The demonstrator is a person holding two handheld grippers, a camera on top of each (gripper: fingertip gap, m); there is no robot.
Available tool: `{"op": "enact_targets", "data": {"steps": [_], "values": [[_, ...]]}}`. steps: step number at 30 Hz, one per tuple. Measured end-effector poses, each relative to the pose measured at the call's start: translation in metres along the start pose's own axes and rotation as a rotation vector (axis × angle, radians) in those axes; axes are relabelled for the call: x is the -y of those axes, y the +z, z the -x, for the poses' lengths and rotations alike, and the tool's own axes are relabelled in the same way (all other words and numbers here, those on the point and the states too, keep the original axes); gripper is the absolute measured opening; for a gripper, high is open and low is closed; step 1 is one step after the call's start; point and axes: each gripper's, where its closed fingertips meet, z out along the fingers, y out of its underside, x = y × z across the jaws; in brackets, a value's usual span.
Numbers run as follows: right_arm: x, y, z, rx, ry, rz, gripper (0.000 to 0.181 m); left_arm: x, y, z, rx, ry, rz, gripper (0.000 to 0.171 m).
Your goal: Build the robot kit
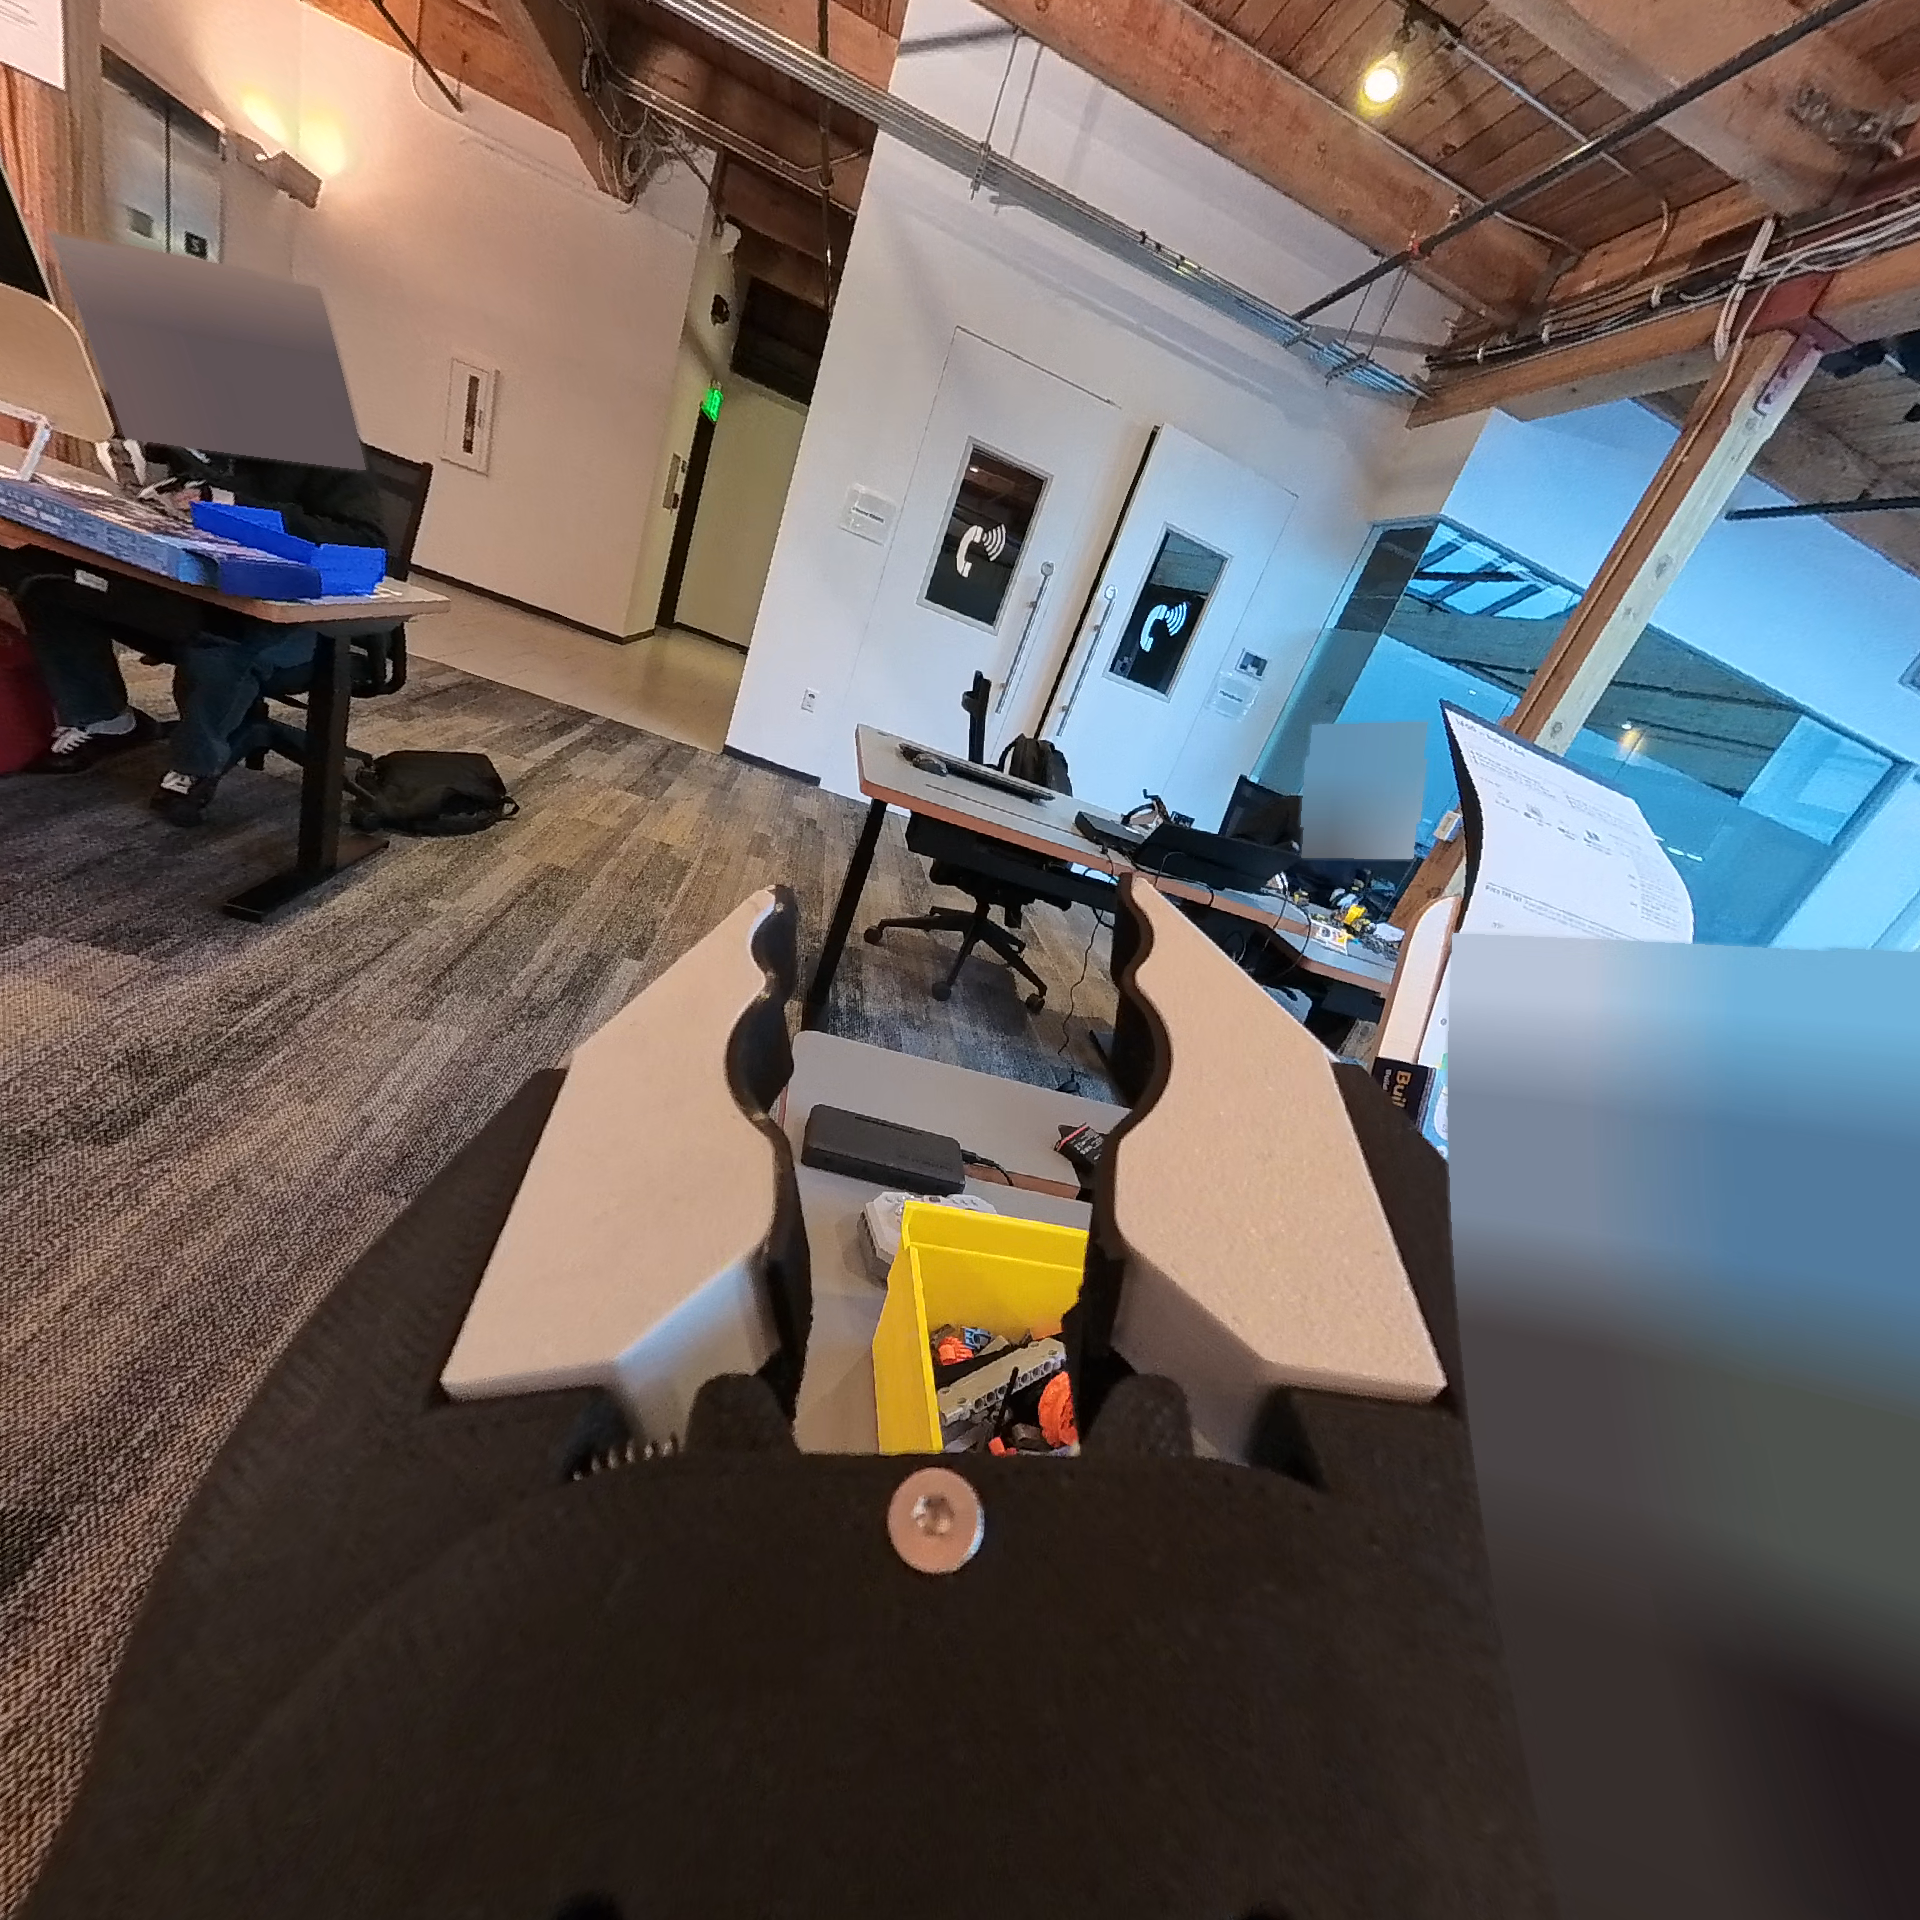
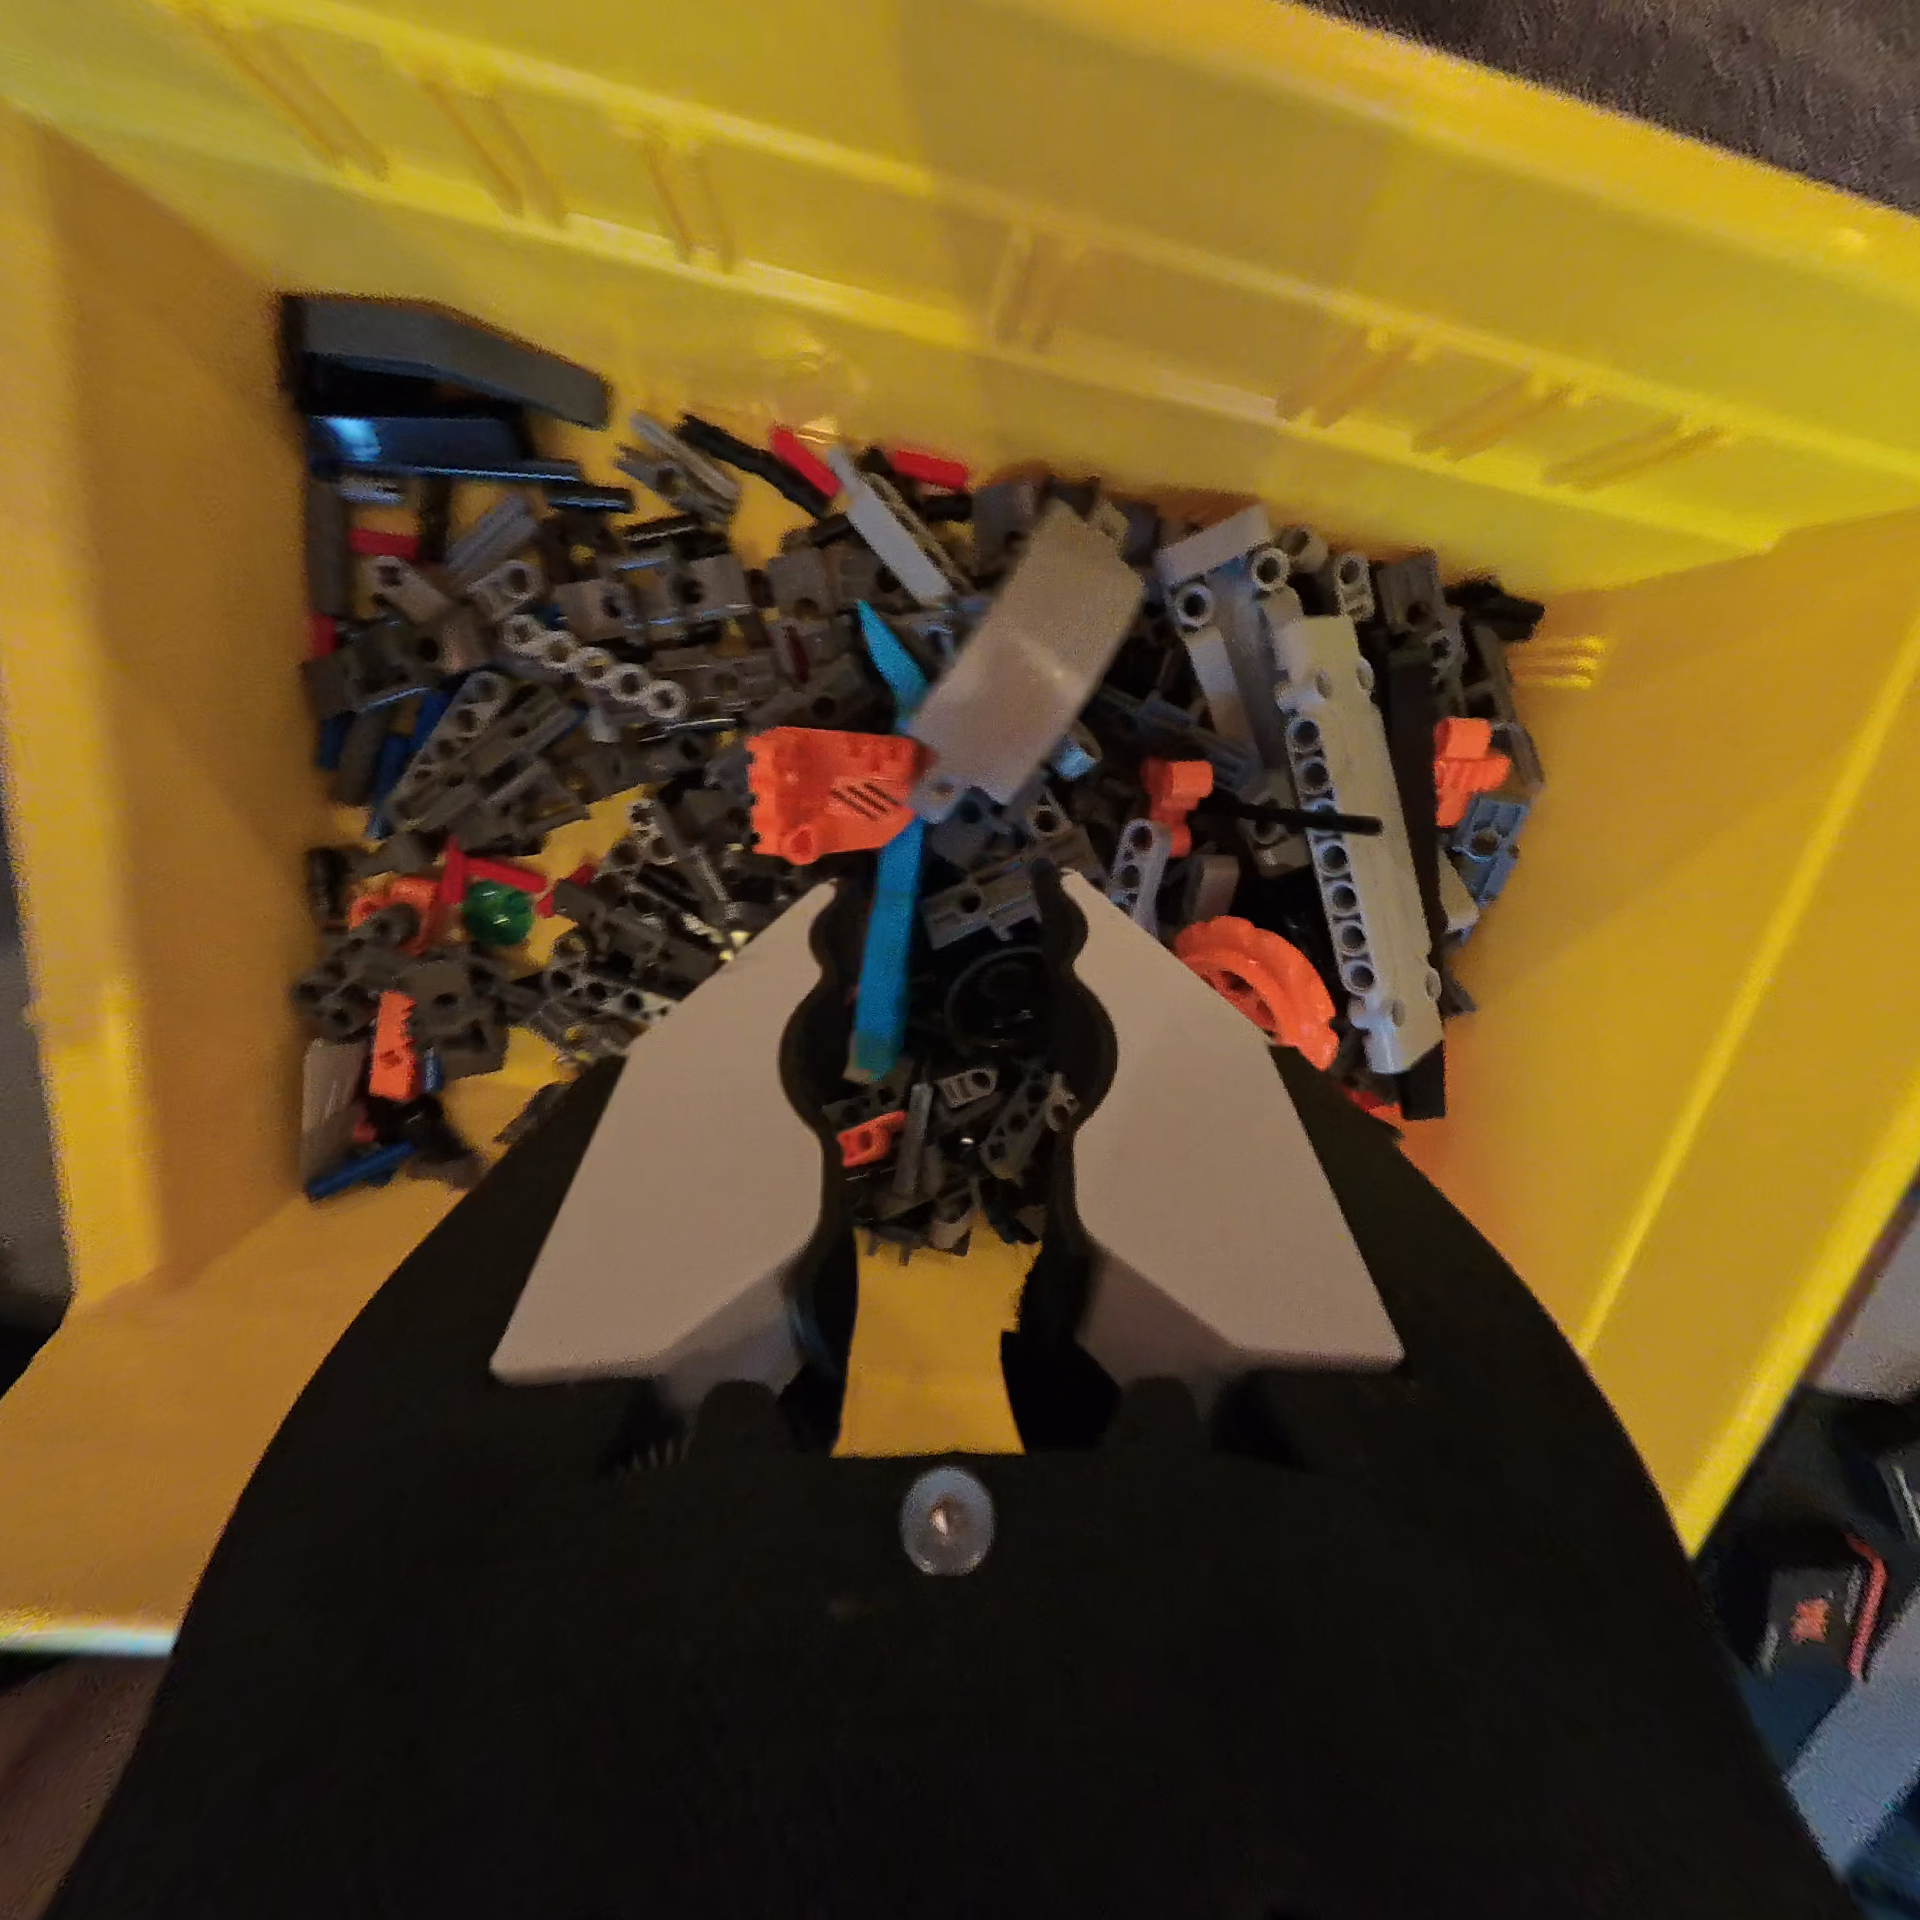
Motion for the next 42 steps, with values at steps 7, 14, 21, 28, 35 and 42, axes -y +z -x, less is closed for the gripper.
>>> {"op": "enact_targets", "data": {"steps": [7, 14, 21, 28, 35, 42], "values": [[-0.024, -0.007, 0.073, 0.283, -0.172, 0.099, 0.063, -0.001, 0.0, -0.002, 0.0, 0.007, 0.005, 0.058], [-0.044, 0.015, 0.088, 0.272, -0.271, 0.276, 0.069, 0.001, -0.002, 0.0, -0.003, -0.002, -0.004, 0.058], [-0.04, 0.024, 0.081, 0.149, -0.311, 0.365, 0.046, 0.0, -0.001, 0.0, -0.001, -0.002, -0.001, 0.059], [-0.037, 0.025, 0.061, 0.104, -0.265, 0.338, 0.01, 0.001, -0.001, 0.0, 0.0, -0.005, -0.005, 0.059], [-0.02, 0.019, 0.026, 0.022, -0.165, 0.196, 0.009, 0.0, 0.0, -0.001, -0.002, 0.0, -0.001, 0.059], [0.011, 0.009, 0.001, -0.056, -0.124, -0.004, 0.01, 0.001, 0.0, 0.0, -0.002, -0.002, -0.006, 0.059]]}}
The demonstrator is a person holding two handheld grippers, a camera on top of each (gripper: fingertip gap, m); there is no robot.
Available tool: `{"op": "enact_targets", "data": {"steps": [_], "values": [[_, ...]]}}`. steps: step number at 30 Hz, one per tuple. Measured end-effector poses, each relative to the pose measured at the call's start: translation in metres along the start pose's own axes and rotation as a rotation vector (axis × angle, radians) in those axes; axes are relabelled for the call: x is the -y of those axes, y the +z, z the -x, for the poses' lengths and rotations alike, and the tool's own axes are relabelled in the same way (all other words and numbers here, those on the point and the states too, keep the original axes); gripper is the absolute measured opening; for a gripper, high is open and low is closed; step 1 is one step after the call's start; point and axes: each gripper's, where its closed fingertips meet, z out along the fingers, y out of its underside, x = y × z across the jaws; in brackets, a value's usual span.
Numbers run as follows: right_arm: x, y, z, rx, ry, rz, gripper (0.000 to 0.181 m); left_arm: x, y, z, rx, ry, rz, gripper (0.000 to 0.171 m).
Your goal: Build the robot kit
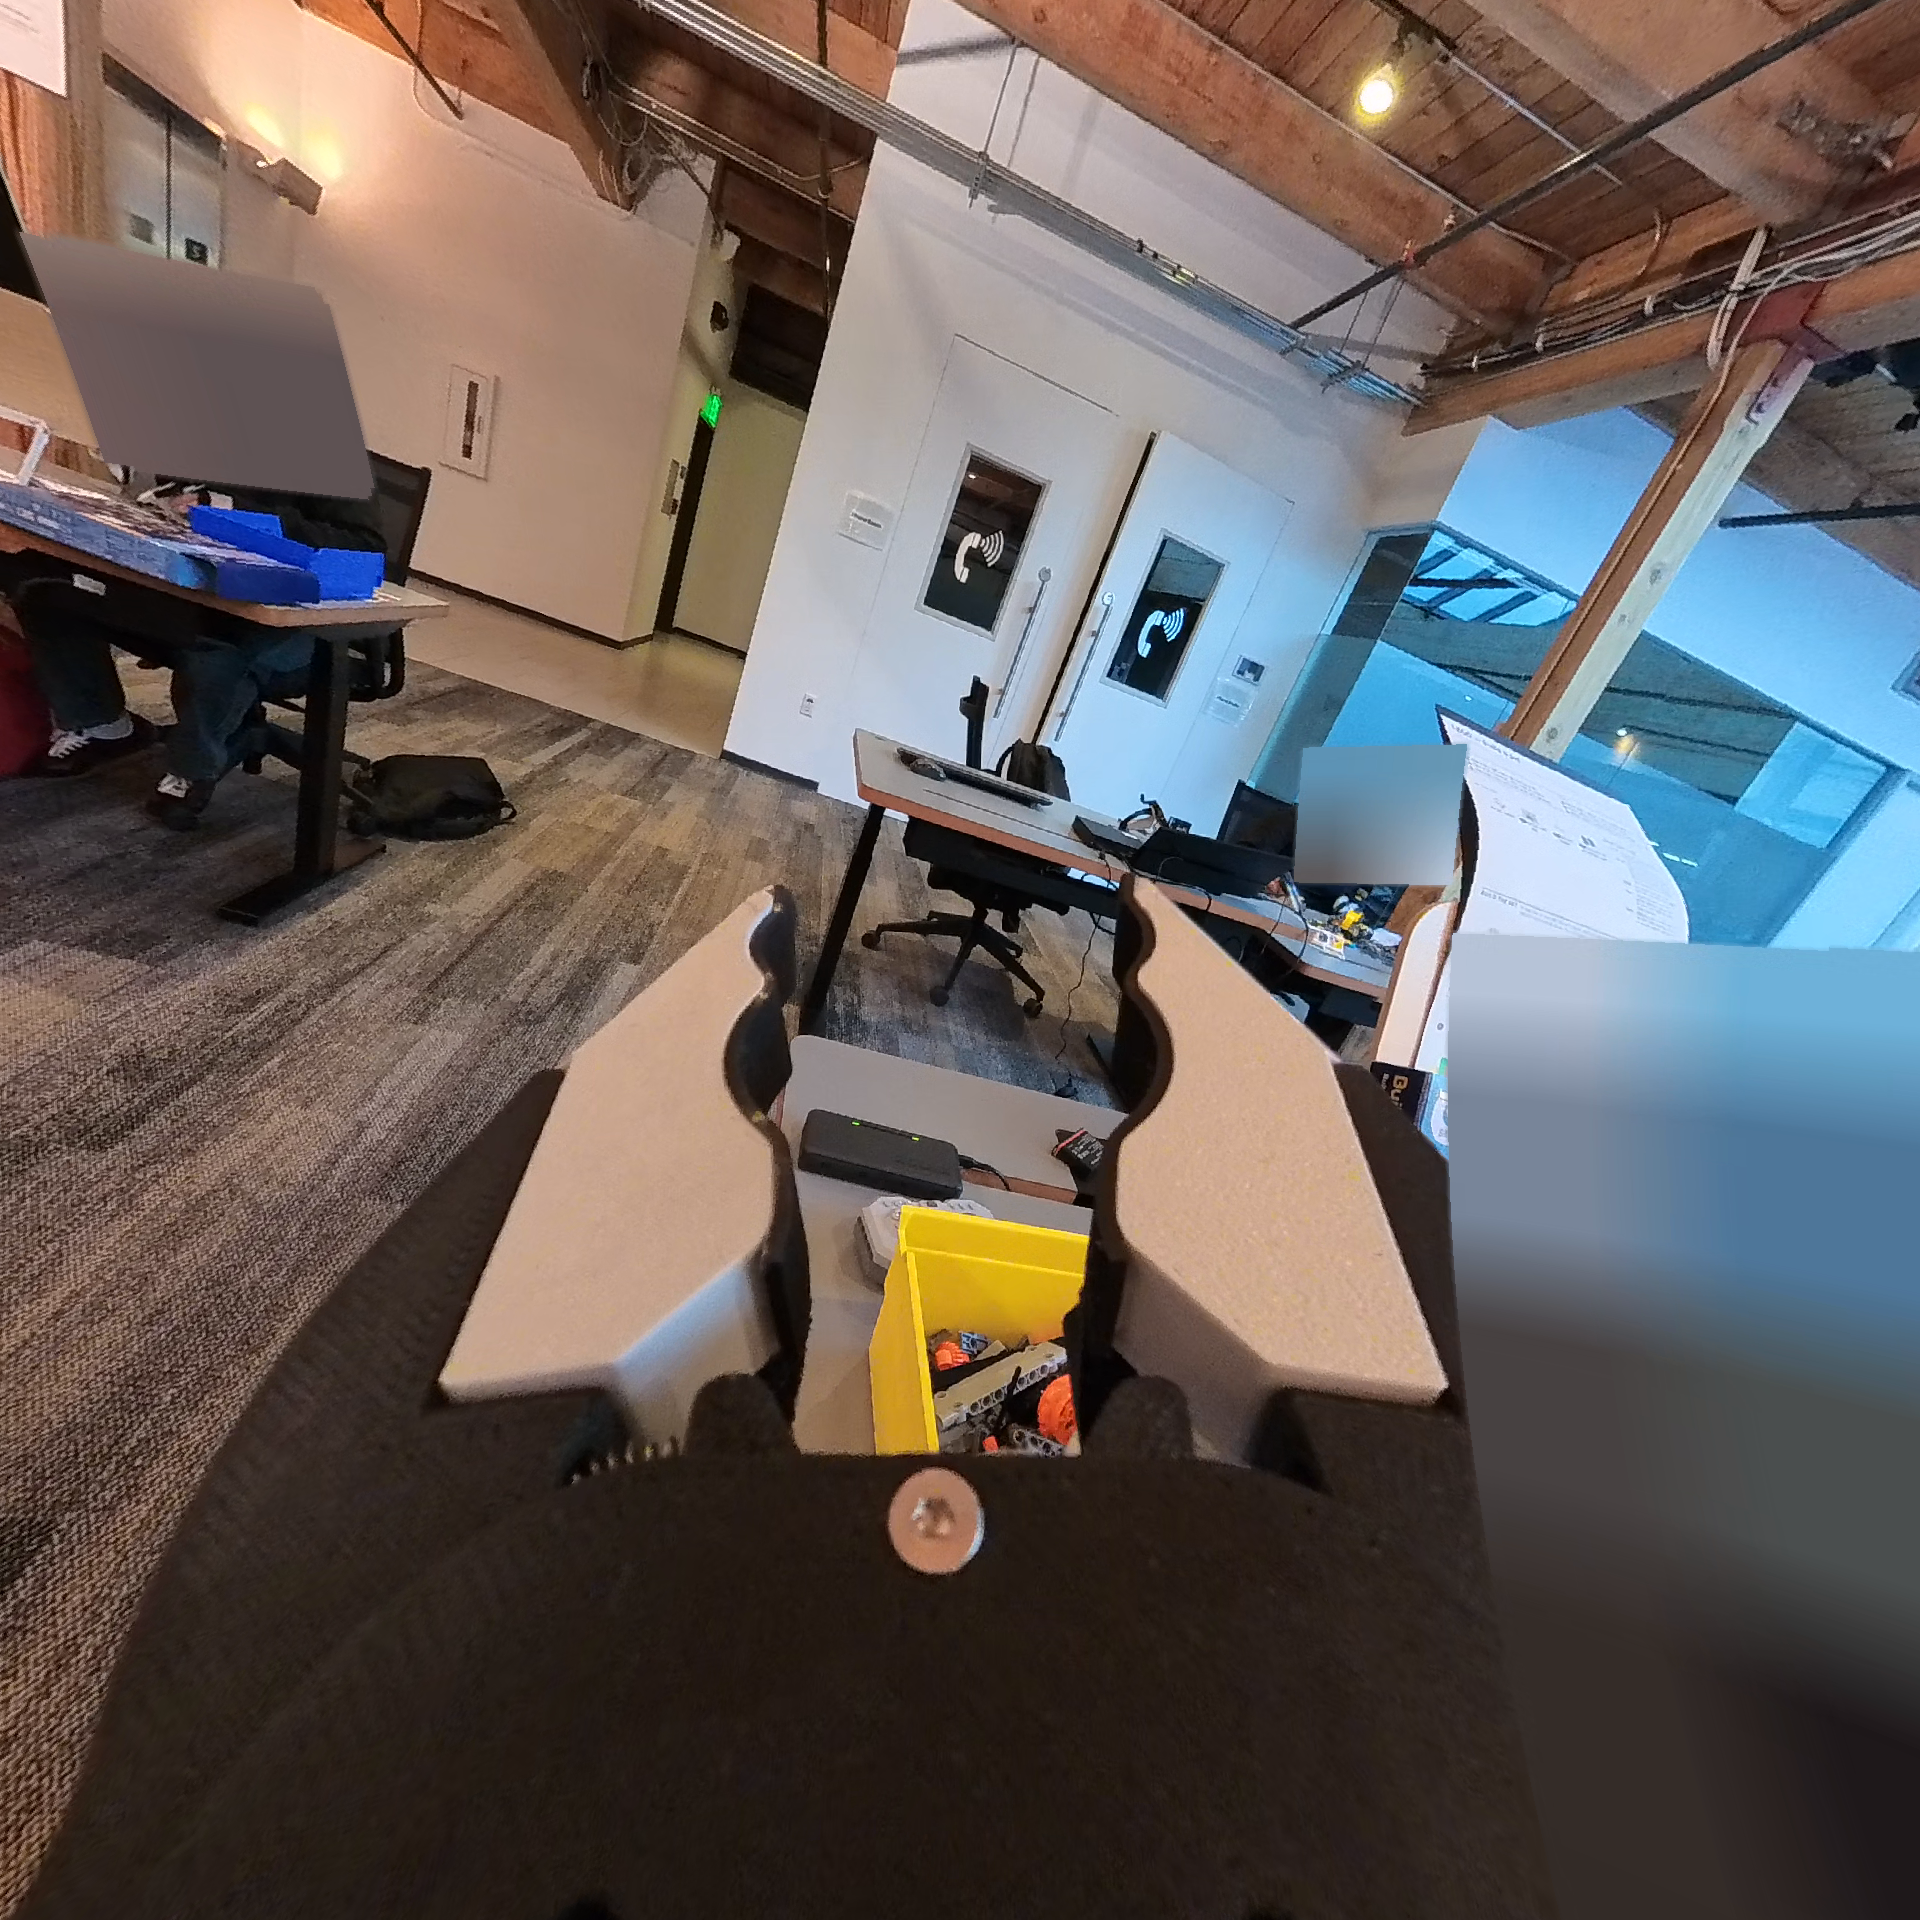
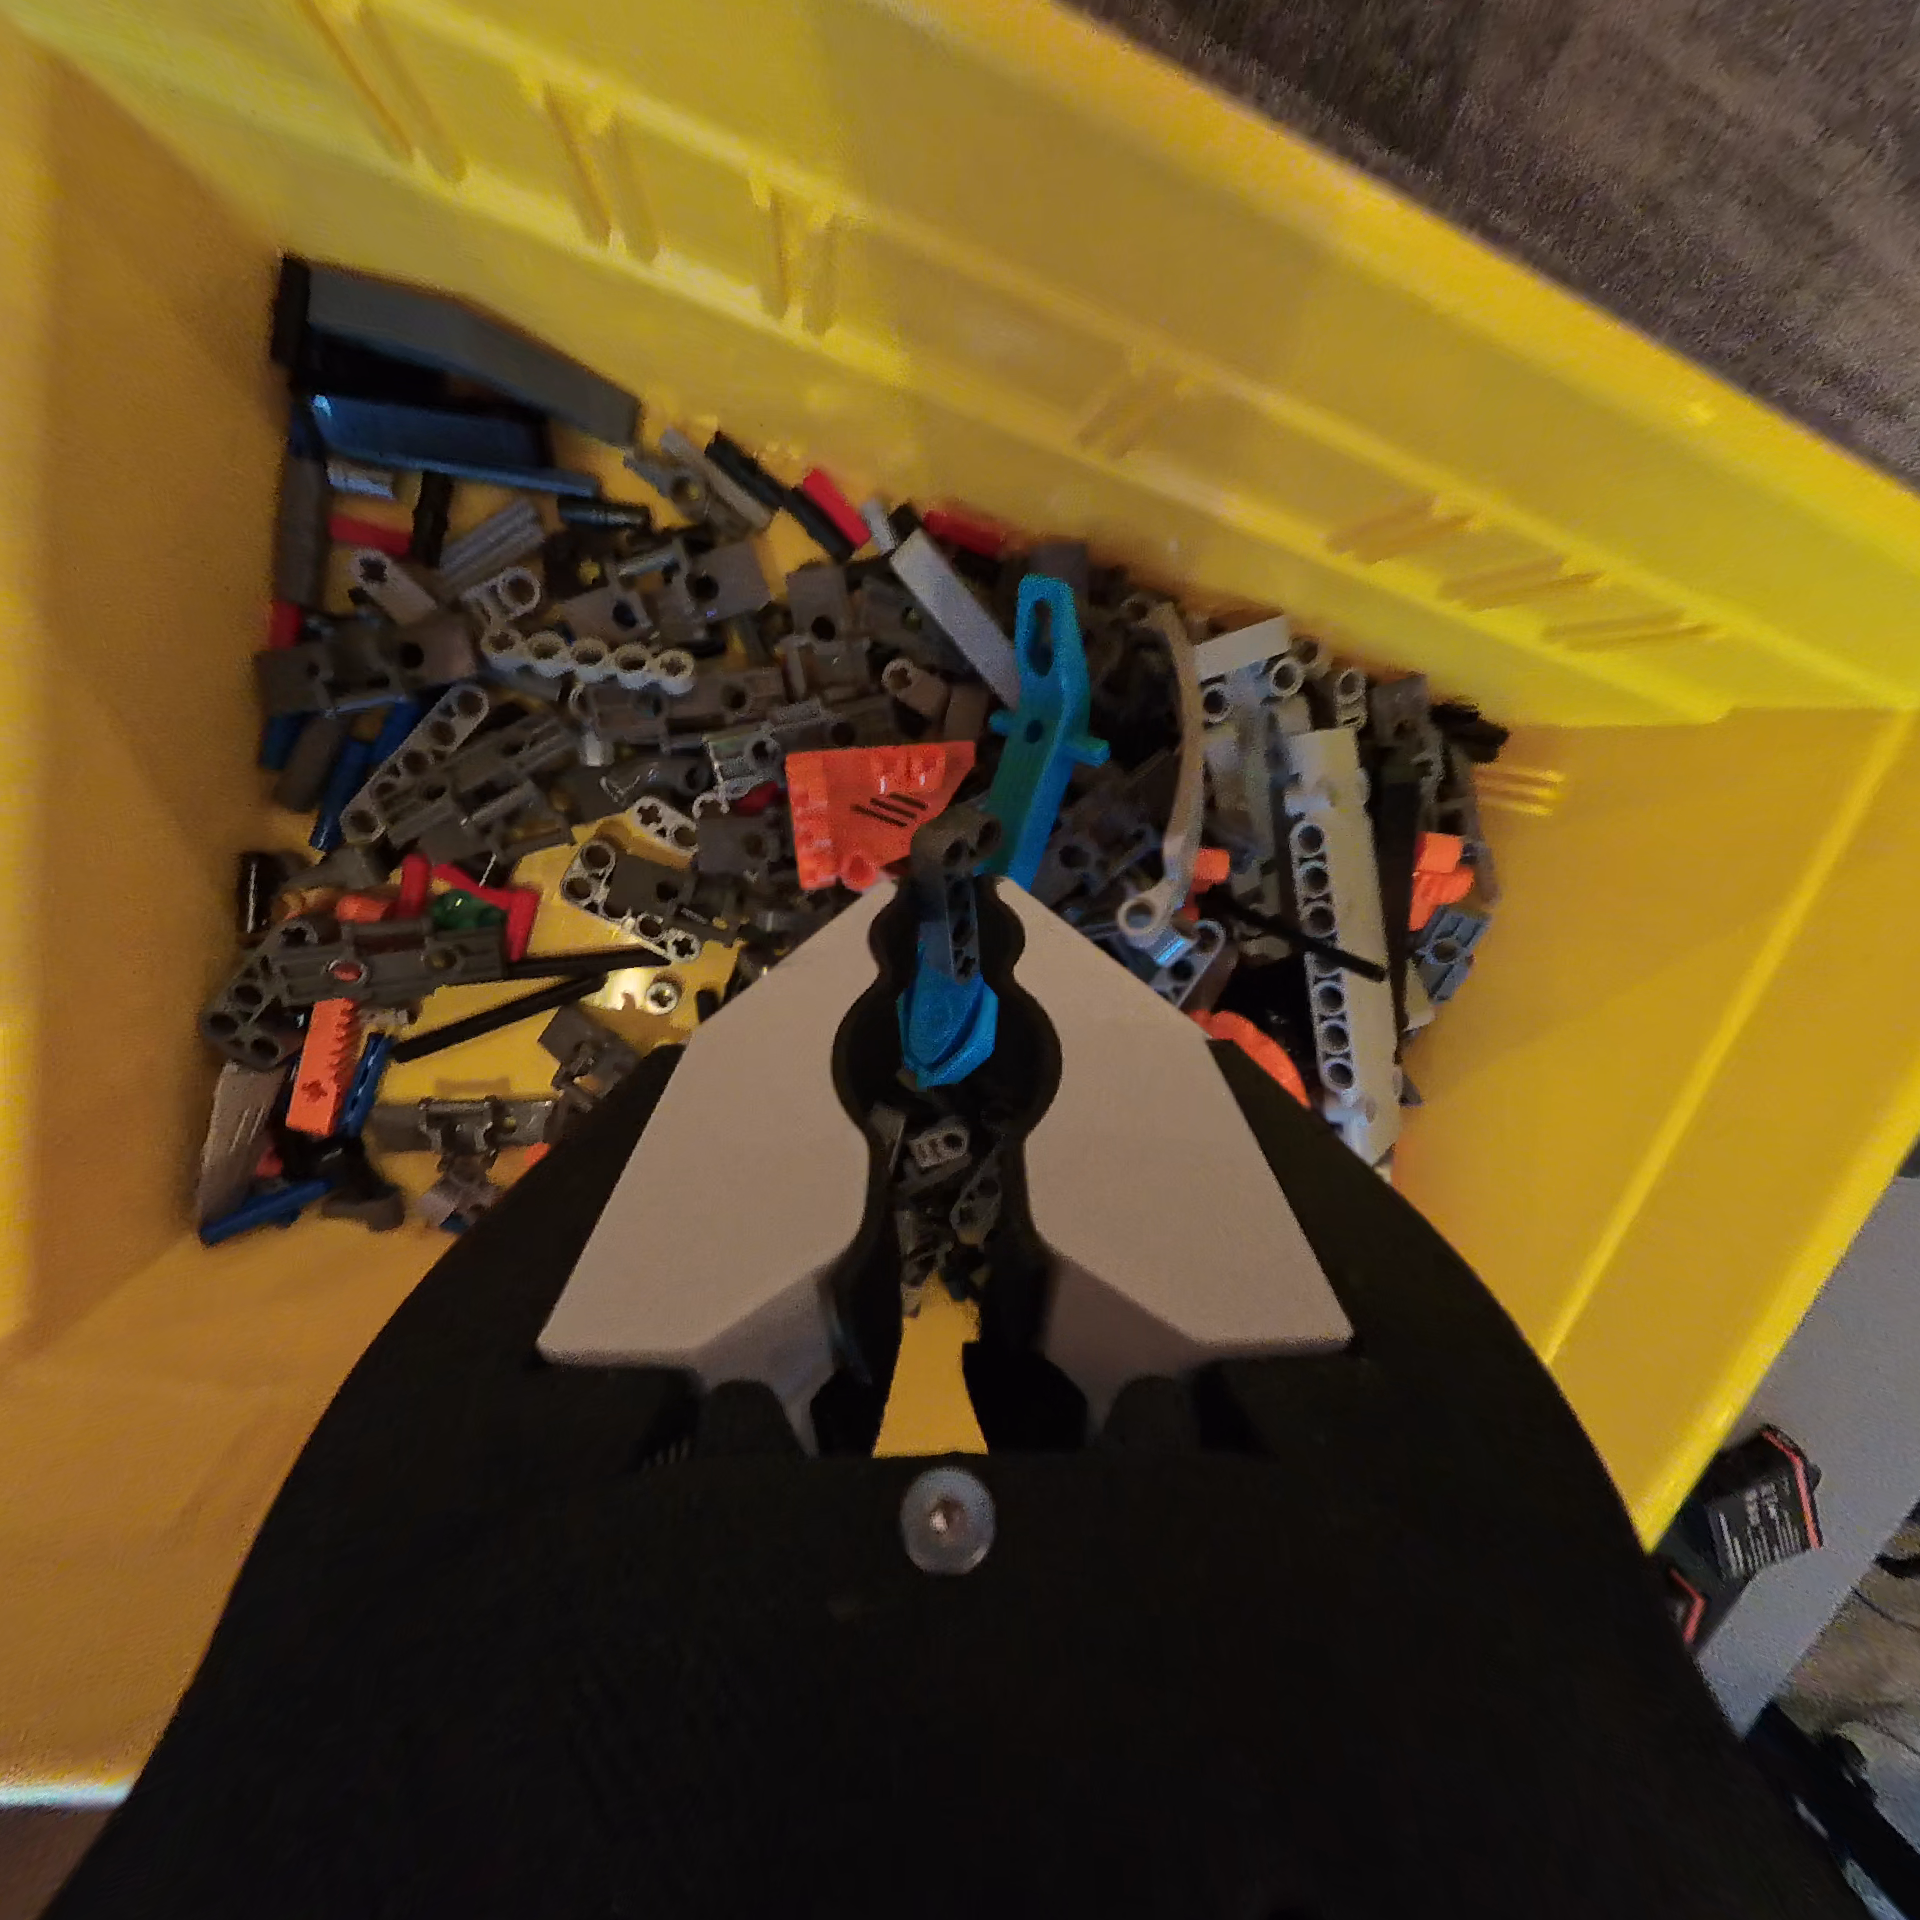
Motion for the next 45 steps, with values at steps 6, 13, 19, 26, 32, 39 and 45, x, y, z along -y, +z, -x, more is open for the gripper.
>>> {"op": "enact_targets", "data": {"steps": [6, 13, 19, 26, 32, 39, 45], "values": [[0.0, 0.004, -0.015, -0.026, 0.052, -0.034, 0.022, 0.0, 0.0, 0.001, 0.001, -0.001, 0.003, 0.059], [-0.031, -0.024, -0.003, 0.066, 0.178, 0.014, 0.054, 0.001, -0.001, 0.001, 0.0, -0.005, -0.005, 0.059], [-0.066, -0.006, 0.019, 0.112, 0.148, 0.278, 0.054, 0.0, 0.0, -0.001, -0.003, 0.002, 0.003, 0.059], [-0.066, 0.005, 0.013, 0.071, 0.119, 0.322, 0.032, 0.0, -0.001, -0.001, -0.006, -0.002, 0.001, 0.059], [-0.051, 0.011, 0.015, 0.118, 0.11, 0.247, 0.012, 0.001, -0.001, 0.0, -0.006, -0.004, -0.002, 0.059], [-0.021, 0.01, 0.016, 0.144, 0.098, 0.096, 0.011, 0.0, -0.001, -0.002, -0.009, 0.001, 0.001, 0.059], [-0.011, 0.017, 0.012, 0.124, 0.09, 0.071, 0.011, 0.001, -0.001, -0.001, -0.007, -0.003, -0.003, 0.059]]}}
